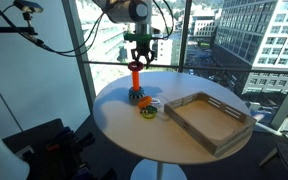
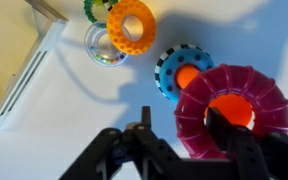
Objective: Put the pink ring on the orange stand.
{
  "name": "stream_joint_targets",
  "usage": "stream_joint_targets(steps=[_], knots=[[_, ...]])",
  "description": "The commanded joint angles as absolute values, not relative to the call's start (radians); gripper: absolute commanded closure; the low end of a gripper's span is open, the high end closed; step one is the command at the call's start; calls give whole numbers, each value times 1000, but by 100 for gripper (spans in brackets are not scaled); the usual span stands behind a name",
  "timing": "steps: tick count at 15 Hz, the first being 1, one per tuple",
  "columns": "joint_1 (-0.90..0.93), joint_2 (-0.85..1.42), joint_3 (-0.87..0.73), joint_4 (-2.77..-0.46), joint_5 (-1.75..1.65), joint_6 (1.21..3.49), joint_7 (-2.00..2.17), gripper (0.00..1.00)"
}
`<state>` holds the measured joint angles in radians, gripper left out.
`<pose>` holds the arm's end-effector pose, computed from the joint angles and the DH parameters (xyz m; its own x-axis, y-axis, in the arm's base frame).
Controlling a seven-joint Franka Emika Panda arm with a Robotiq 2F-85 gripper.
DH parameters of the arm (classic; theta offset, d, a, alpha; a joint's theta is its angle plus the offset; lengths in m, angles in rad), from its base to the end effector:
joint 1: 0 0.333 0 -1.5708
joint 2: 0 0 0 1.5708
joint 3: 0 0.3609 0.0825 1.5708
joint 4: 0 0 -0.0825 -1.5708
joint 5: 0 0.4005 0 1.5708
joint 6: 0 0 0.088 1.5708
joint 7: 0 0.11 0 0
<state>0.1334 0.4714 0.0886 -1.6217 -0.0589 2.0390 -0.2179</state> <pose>0.6928 0.1441 0.3752 0.8951 0.4427 -0.0532 0.4433 -0.8964 -0.0006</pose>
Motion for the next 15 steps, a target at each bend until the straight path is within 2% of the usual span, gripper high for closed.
stream_joint_targets(steps=[1, 2, 3, 15], knots=[[129, 489, 96, -1597, -69, 2026, -206, 8], [128, 490, 96, -1598, -69, 2026, -206, 1], [128, 490, 97, -1599, -68, 2027, -206, 0], [118, 449, 111, -1624, -46, 1980, -232, 0]])
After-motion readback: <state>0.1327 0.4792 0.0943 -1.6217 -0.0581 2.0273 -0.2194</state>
